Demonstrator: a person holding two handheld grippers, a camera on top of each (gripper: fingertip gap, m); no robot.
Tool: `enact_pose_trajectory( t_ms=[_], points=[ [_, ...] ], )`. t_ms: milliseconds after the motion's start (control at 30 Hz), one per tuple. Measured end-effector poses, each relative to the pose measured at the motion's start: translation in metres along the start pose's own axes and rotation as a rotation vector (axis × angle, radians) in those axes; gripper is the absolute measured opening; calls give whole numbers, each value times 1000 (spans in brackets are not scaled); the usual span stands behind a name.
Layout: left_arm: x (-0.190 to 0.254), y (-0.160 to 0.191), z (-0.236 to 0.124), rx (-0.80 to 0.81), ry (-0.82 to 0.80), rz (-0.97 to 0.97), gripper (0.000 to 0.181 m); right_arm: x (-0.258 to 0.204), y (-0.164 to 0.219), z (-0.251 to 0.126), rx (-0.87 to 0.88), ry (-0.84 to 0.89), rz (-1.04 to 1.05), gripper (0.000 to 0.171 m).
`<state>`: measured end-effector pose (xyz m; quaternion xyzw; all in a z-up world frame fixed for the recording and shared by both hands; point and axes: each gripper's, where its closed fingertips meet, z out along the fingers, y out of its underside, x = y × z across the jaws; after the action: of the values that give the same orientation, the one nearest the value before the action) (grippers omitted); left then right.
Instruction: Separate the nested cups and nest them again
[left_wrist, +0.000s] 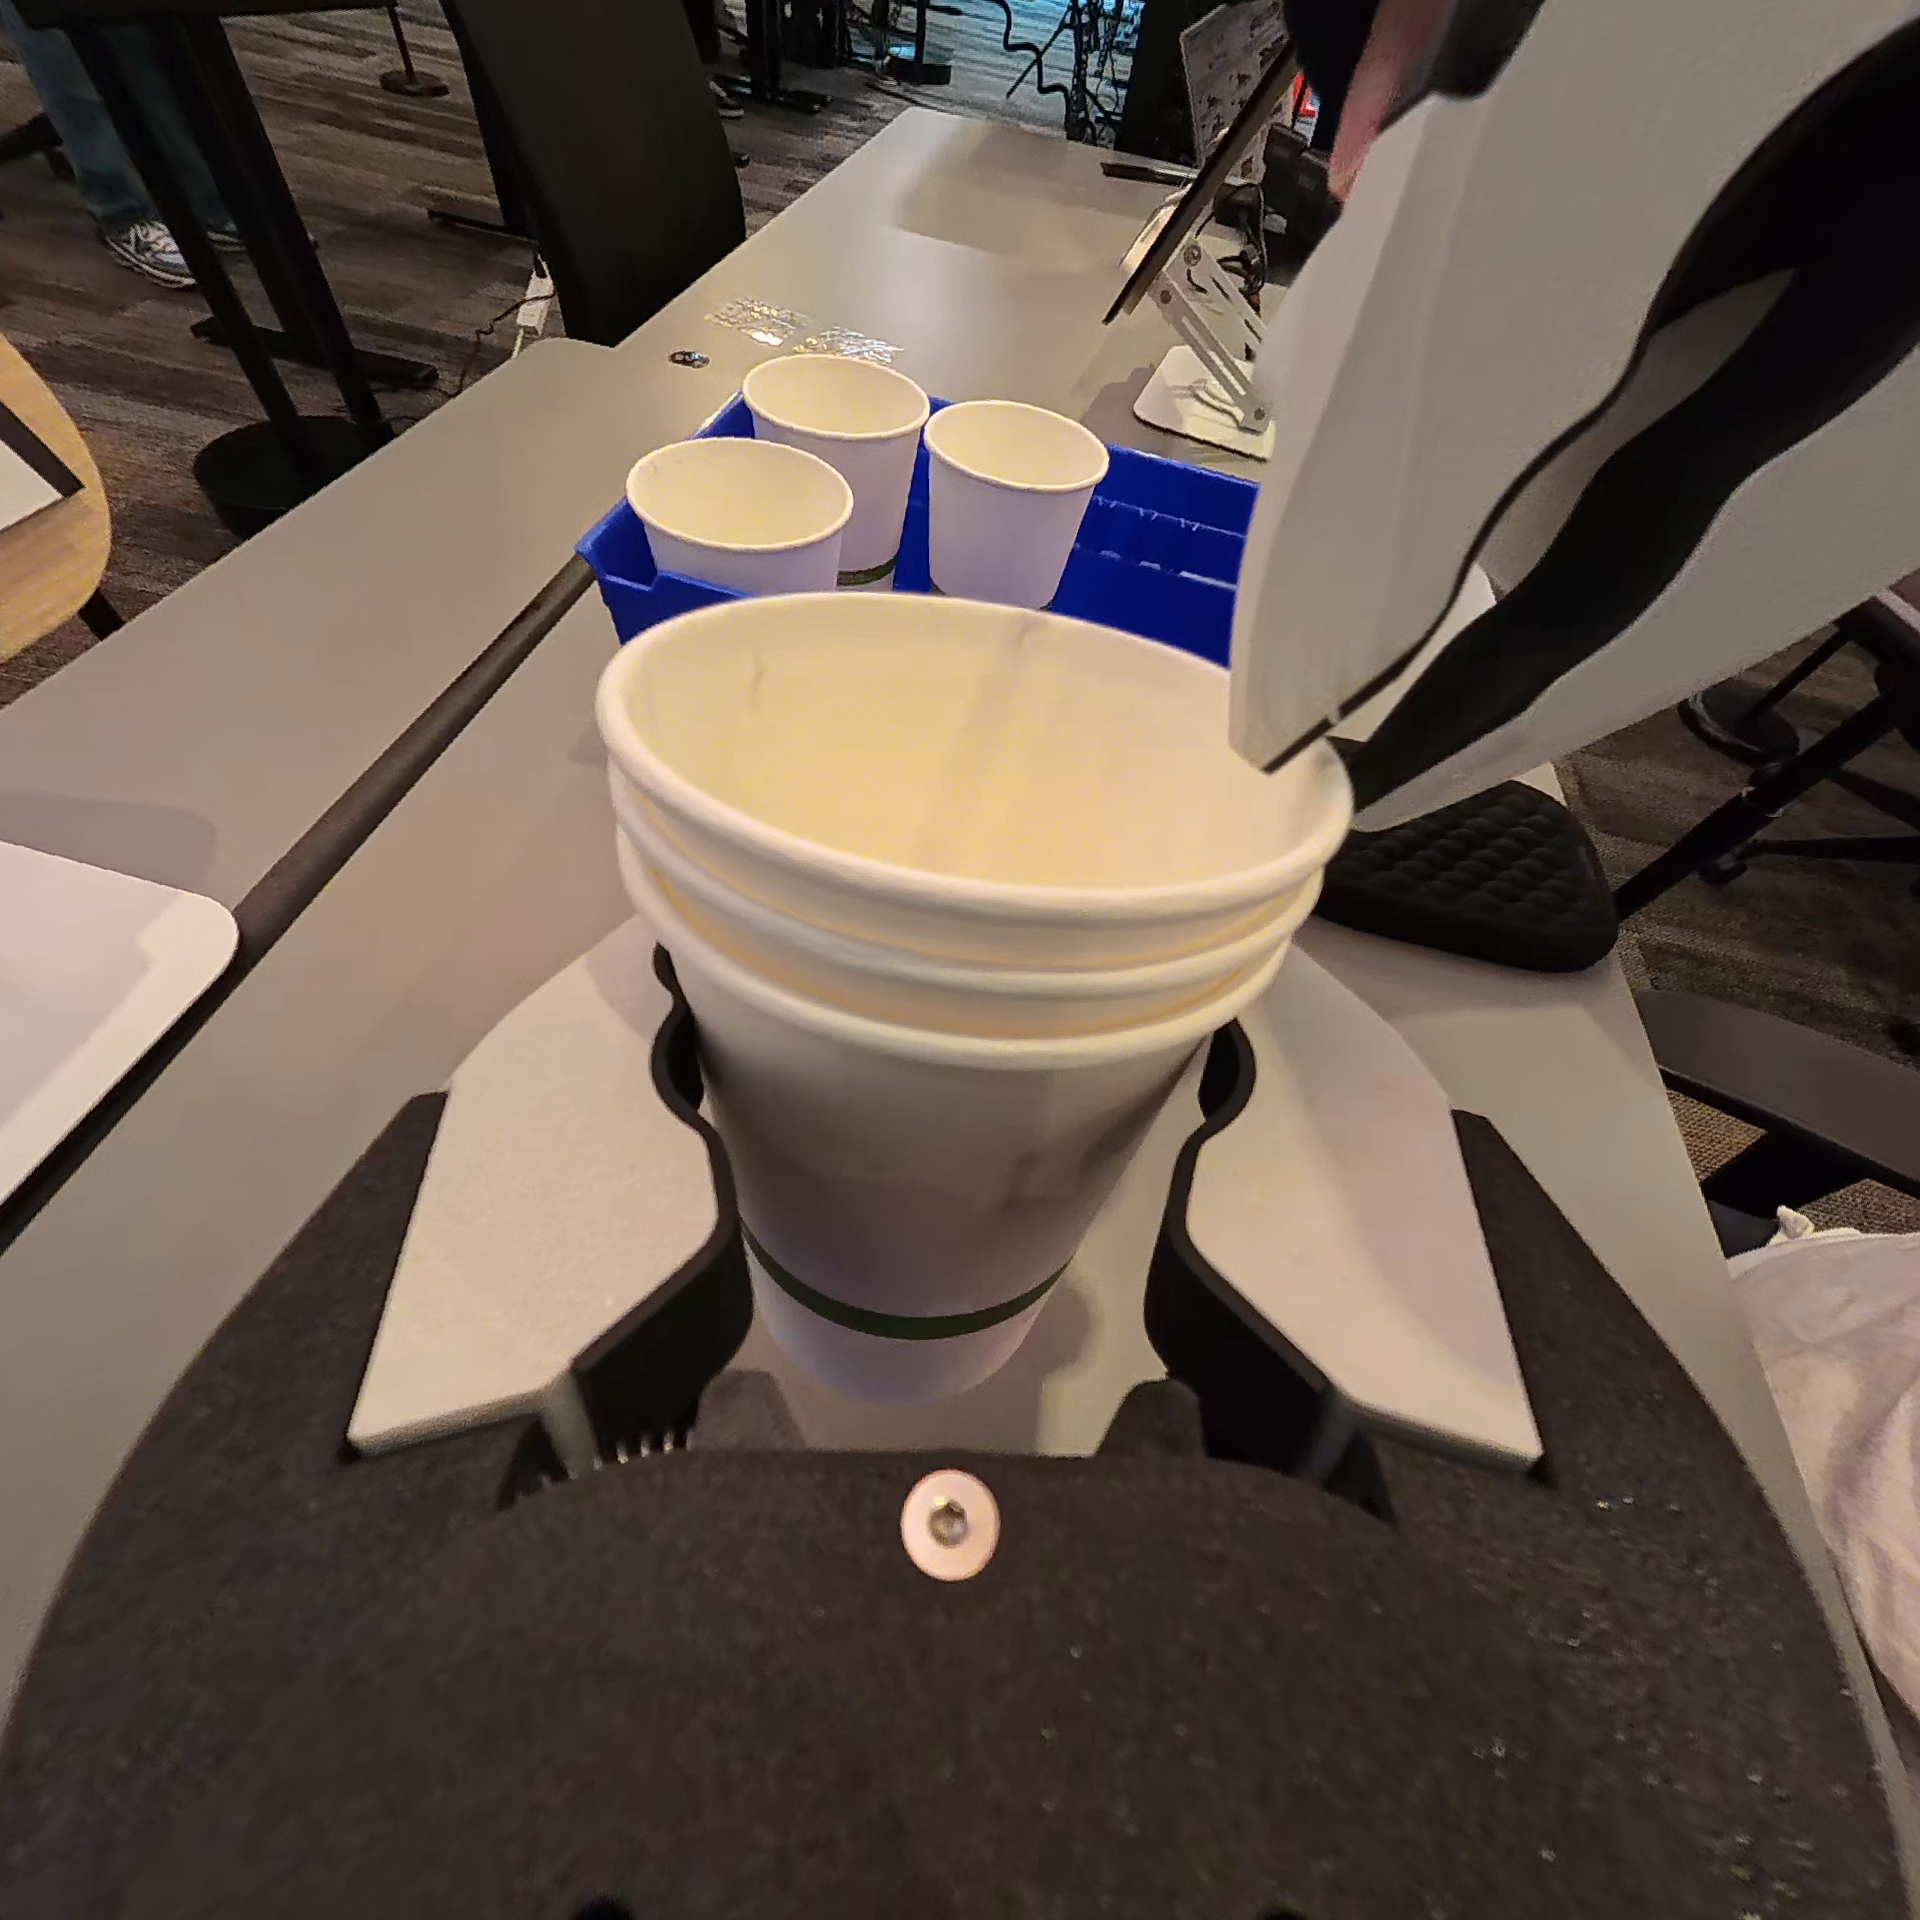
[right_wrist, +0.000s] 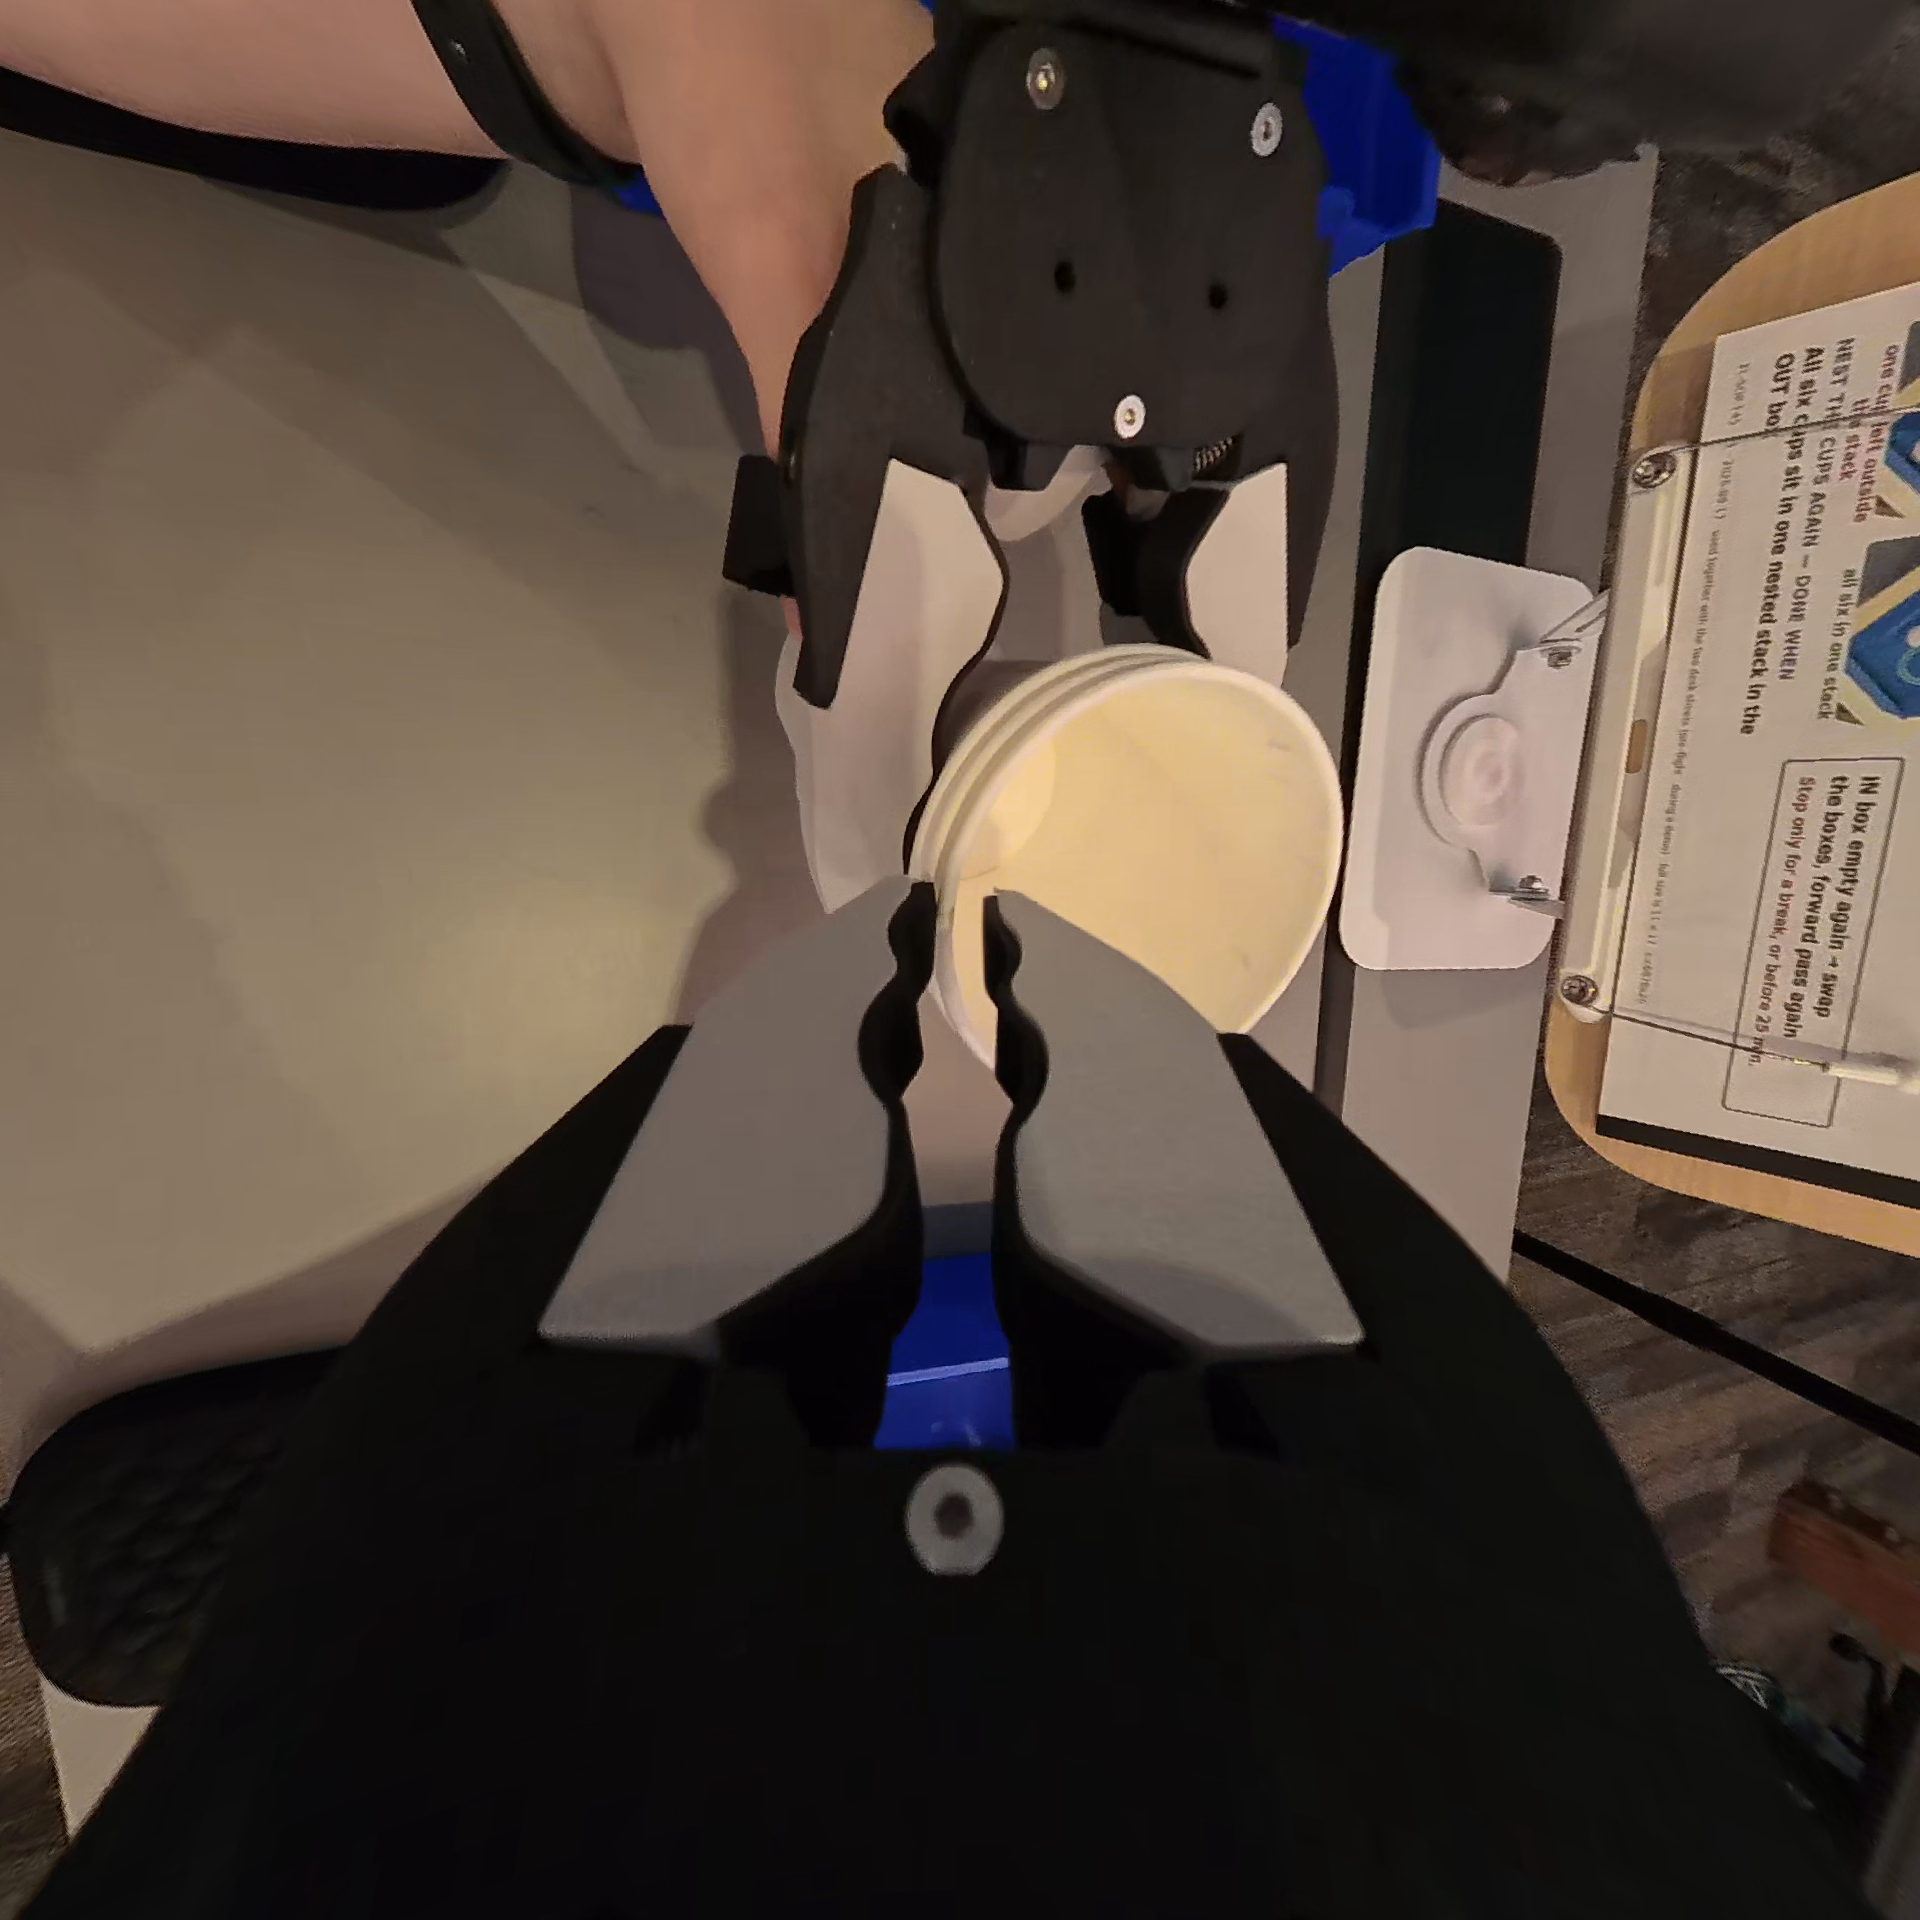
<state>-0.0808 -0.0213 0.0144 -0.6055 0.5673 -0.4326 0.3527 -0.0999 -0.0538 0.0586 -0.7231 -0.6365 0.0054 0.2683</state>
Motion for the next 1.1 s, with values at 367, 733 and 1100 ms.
enact_pose_trajectory(
  t_ms=[367,733,1100],
  points=[
    [1,-2,-1,11,4,-1,95,-2,-2,-3,29,-36,30,3],
    [-1,-1,-1,2,-4,5,95,6,-6,-21,42,4,26,3],
    [-7,6,0,-18,-21,-7,96,30,-12,-81,49,139,30,3]
  ],
)
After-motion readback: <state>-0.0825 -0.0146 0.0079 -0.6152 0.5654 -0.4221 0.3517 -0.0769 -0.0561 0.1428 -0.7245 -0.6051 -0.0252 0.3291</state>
